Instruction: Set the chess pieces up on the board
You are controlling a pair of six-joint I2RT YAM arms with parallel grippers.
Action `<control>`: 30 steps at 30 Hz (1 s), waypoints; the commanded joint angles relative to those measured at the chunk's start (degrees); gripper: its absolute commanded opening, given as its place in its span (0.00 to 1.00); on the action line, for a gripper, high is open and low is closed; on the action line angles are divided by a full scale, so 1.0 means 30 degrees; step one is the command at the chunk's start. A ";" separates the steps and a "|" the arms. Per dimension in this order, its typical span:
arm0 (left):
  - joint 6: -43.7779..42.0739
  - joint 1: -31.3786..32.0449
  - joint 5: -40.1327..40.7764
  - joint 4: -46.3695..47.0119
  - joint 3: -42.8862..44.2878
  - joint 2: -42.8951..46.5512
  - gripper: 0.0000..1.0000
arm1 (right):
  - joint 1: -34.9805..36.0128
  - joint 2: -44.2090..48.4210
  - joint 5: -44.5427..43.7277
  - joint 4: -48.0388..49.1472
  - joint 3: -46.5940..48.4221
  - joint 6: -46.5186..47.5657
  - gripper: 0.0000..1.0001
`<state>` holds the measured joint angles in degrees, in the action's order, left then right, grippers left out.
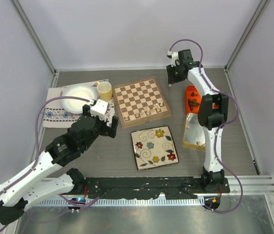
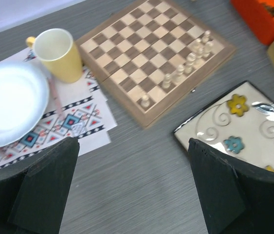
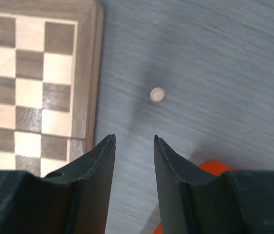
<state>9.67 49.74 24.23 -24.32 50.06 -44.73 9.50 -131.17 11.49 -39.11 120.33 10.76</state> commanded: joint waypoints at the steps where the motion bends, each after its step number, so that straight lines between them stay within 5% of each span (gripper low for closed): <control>1: -0.2165 -0.0143 0.1912 -0.2148 -0.0426 0.0759 1.00 | 0.0144 -0.1620 -0.1688 -0.0439 0.3069 -0.0190 0.43; 30: -0.3136 -0.0172 0.2910 -0.0596 -0.3123 0.0584 0.99 | 0.0789 -0.5318 -0.2833 0.0206 0.6265 -0.0395 0.34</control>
<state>0.97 49.47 31.97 -28.95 40.84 -43.55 11.64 -146.61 3.86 -40.36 135.61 10.15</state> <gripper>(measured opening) 0.994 0.350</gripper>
